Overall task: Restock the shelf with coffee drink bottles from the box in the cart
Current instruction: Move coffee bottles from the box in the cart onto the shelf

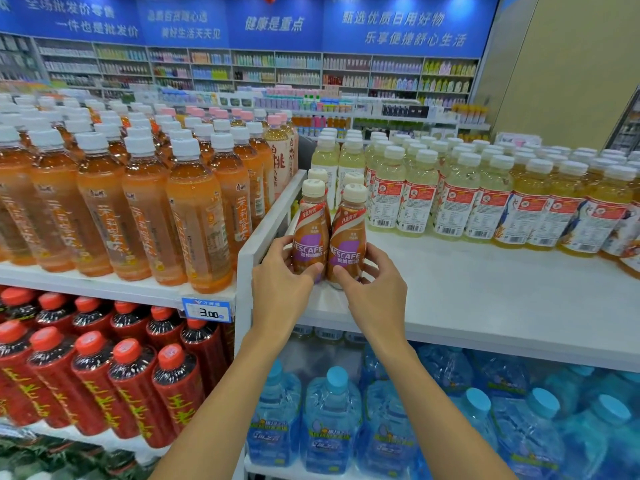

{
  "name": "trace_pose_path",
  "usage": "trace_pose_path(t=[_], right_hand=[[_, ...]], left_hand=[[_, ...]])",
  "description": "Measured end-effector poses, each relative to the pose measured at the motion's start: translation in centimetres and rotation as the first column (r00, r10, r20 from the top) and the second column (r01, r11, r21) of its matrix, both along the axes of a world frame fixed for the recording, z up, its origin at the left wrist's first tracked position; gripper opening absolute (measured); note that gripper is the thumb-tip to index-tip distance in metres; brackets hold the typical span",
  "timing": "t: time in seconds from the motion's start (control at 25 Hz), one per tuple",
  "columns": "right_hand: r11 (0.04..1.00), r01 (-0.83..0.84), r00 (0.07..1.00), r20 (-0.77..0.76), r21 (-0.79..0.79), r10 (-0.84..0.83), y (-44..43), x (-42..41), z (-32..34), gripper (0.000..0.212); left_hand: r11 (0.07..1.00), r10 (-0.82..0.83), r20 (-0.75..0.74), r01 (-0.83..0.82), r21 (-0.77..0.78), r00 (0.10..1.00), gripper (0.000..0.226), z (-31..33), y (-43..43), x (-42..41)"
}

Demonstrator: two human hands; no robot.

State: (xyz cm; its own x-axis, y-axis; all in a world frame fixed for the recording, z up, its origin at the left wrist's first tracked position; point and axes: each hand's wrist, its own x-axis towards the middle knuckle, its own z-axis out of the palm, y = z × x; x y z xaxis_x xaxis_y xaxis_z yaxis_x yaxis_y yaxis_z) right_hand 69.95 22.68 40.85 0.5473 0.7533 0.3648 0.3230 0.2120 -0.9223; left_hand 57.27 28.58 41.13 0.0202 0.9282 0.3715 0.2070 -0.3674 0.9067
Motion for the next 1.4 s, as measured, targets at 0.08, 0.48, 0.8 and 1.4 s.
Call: trace_pose_path(t=[0.08,0.48,0.8,1.4], right_hand=[[1.0,-0.003,1.0,0.006,-0.007,0.003,0.6,0.3,0.1,0.05],[1.0,0.005,0.999,0.041,-0.015,-0.004,1.9,0.8,0.1,0.052],[0.999,0.045,0.997,0.055,0.0,-0.045,2.0,0.7,-0.2,0.05],[0.995,0.036,0.992,0.124,-0.093,-0.024,-0.1,0.0,0.3,0.041]], left_hand=[[1.0,0.005,-0.002,-0.005,0.007,1.0,0.067,-0.2,0.4,0.4],[1.0,0.026,-0.03,-0.025,0.018,0.999,0.069,0.3,0.9,0.9],[0.998,0.06,0.001,-0.06,0.033,0.998,0.07,0.1,0.6,1.1],[0.998,0.0,-0.116,0.008,0.068,0.993,0.061,-0.4,-0.1,-0.1]])
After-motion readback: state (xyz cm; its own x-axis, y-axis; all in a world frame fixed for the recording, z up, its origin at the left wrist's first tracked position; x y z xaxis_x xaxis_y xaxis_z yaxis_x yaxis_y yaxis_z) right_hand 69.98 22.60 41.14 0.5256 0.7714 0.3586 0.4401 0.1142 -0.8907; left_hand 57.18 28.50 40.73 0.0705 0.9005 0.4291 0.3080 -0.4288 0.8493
